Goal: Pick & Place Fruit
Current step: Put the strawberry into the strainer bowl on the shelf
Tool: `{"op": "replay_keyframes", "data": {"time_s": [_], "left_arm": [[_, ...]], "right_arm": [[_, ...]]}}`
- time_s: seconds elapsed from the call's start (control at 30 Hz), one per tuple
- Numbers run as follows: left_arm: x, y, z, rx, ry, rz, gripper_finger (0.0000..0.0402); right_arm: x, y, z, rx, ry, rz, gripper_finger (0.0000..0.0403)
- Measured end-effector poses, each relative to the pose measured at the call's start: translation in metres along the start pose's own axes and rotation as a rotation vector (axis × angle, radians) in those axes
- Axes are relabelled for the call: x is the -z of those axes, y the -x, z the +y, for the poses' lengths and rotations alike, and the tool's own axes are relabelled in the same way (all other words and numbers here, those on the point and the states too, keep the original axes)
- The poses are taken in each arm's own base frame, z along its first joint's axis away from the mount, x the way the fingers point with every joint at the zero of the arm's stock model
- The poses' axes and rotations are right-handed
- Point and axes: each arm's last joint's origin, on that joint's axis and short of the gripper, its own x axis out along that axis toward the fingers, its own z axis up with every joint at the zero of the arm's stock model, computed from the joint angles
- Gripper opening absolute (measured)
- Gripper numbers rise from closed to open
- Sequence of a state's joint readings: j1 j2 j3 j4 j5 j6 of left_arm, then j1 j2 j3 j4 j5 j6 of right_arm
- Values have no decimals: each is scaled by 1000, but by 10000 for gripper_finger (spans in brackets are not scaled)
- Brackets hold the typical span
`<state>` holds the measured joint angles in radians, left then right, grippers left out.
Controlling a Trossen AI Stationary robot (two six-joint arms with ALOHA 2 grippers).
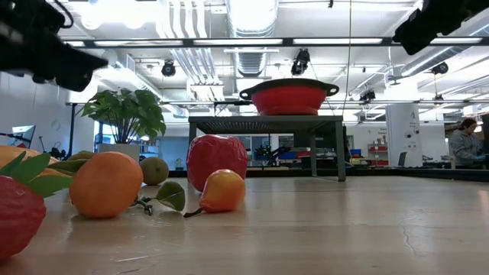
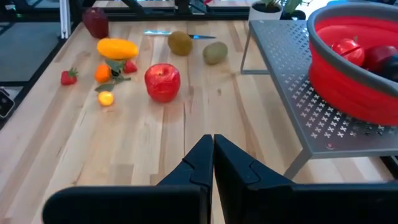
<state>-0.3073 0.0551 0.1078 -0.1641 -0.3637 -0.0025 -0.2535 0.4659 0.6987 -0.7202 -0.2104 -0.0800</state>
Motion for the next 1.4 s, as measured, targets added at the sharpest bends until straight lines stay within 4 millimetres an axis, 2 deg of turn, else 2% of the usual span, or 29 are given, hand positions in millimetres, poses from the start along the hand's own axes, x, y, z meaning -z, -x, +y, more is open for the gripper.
{"op": "replay_keyframes", "data": {"time_s": [0.1, 0.17, 0.33, 0.5, 0.6, 0.77, 0.93, 1.2, 1.4], "left_arm": [[-10, 1, 0, 10, 165, -99, 21], [-16, 1, 0, 16, 215, -157, 21], [-24, 3, 1, 15, 186, -237, 21], [-26, 2, 1, 11, 175, -247, 27], [-23, -3, -2, 31, 158, -204, 54], [-17, -13, -6, 46, 148, -120, 136], [-23, -23, -15, 189, 111, -45, 202], [-45, -54, -31, 221, -8, 102, 209], [-47, -86, -46, 226, -72, 312, 204]], "right_arm": [[0, 0, 0, 0, 0, 1, 8], [0, 0, 0, 0, -1, 1, 8], [0, 0, 0, 0, -1, 2, 8], [0, 0, 0, 1, 0, 2, 8], [0, 0, 0, 1, -1, 2, 8], [0, 0, 0, 1, 0, 2, 8], [0, 0, 0, 1, 0, 2, 8], [0, 0, 0, 1, 1, 2, 9], [0, 0, 0, 1, -2, 2, 9]]}}
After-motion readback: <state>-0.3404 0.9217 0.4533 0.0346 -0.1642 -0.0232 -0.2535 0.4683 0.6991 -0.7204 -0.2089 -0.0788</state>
